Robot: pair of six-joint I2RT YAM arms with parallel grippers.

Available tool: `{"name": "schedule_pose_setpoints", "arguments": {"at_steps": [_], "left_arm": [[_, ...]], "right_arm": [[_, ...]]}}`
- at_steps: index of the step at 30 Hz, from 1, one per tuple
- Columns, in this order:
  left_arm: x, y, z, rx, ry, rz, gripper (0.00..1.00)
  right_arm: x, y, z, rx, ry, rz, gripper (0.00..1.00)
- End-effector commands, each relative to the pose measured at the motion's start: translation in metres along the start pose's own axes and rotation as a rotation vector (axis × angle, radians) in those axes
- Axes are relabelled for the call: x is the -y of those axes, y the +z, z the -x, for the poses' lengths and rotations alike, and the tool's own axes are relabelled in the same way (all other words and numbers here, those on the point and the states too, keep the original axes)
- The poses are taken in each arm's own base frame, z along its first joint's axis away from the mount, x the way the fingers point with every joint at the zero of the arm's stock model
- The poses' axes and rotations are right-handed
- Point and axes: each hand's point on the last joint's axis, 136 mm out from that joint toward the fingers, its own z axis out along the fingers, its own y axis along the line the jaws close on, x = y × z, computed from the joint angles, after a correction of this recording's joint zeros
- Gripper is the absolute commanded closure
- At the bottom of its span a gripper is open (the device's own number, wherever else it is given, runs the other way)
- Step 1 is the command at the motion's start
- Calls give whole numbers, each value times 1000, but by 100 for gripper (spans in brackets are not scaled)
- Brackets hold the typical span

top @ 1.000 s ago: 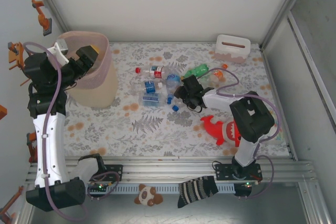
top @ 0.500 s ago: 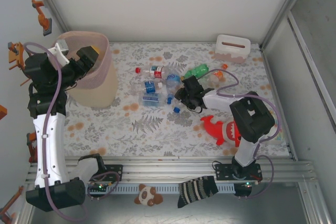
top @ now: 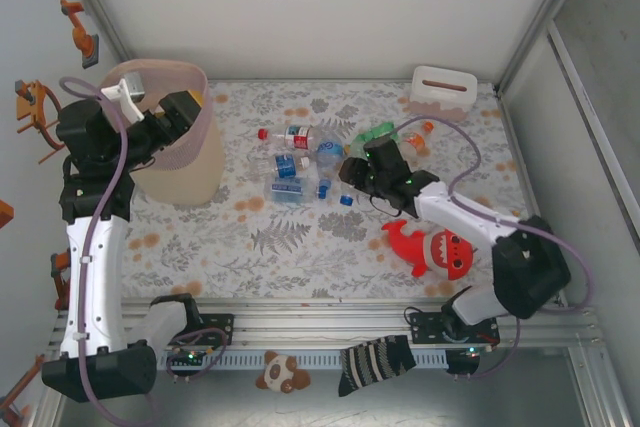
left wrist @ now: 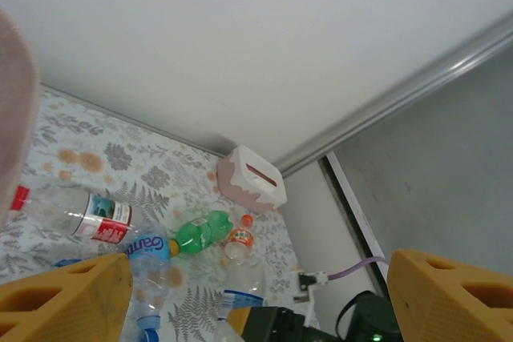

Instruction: Put the plastic bottles in the bin

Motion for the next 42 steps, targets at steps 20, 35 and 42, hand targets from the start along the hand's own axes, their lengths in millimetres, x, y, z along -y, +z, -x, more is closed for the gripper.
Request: {"name": "schedule_pose_setpoints", "arguments": {"at_steps": [20, 35, 42], "left_arm": [[135, 17, -81, -201, 460, -599, 22], [195, 13, -146, -346, 594, -877, 12], [210, 16, -159, -365, 619, -941, 18]], "right_arm": [[-167, -185, 8, 251, -750, 802, 54], [-219, -271, -5, 302, -804, 1115, 55], [-222, -270, -11, 272, -806, 1133, 55]]}}
